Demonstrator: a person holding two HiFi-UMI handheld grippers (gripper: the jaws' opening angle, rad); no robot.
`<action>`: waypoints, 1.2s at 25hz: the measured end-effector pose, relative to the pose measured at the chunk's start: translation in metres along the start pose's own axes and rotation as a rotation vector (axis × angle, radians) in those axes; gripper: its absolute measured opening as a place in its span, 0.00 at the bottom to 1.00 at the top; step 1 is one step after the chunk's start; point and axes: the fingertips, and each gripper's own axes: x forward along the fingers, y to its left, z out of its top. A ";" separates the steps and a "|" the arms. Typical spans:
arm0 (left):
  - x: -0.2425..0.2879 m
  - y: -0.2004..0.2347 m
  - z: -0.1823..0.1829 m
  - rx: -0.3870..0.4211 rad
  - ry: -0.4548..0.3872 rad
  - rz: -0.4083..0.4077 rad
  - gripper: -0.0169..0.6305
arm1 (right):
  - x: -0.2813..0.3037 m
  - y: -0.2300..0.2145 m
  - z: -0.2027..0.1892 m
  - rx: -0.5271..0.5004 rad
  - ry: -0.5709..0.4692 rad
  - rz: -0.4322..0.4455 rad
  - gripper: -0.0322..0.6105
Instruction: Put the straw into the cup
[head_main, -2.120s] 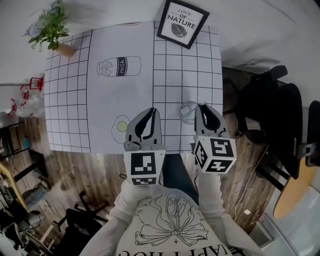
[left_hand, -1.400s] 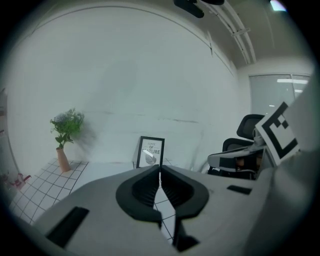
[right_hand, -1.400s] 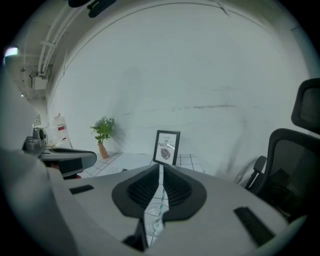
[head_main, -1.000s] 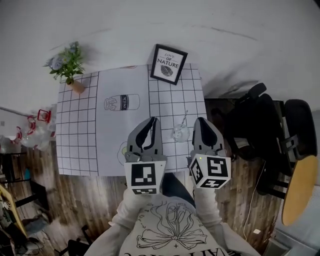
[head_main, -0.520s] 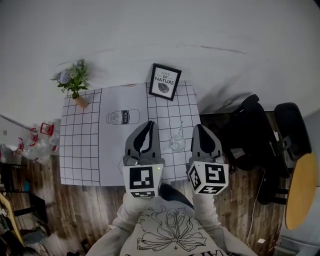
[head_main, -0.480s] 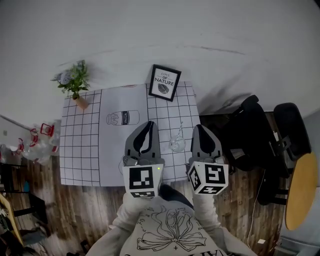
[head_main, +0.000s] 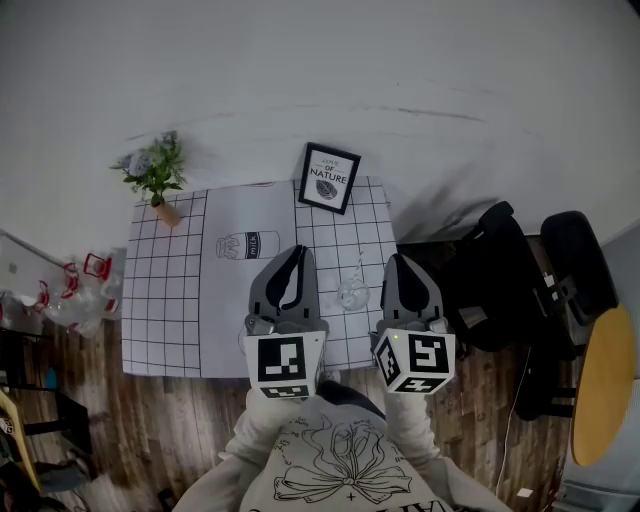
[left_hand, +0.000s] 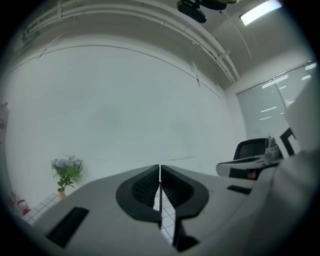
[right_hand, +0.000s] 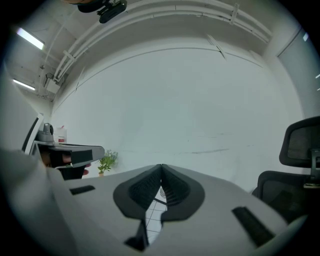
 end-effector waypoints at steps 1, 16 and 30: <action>-0.001 -0.001 0.001 0.001 -0.002 0.000 0.04 | -0.001 0.000 0.001 -0.003 -0.003 0.000 0.05; -0.005 -0.005 0.003 0.004 -0.005 -0.002 0.04 | -0.006 -0.001 0.001 -0.002 -0.009 0.003 0.05; -0.005 -0.005 -0.001 0.002 0.002 -0.004 0.04 | -0.006 0.000 -0.001 0.002 -0.006 0.007 0.05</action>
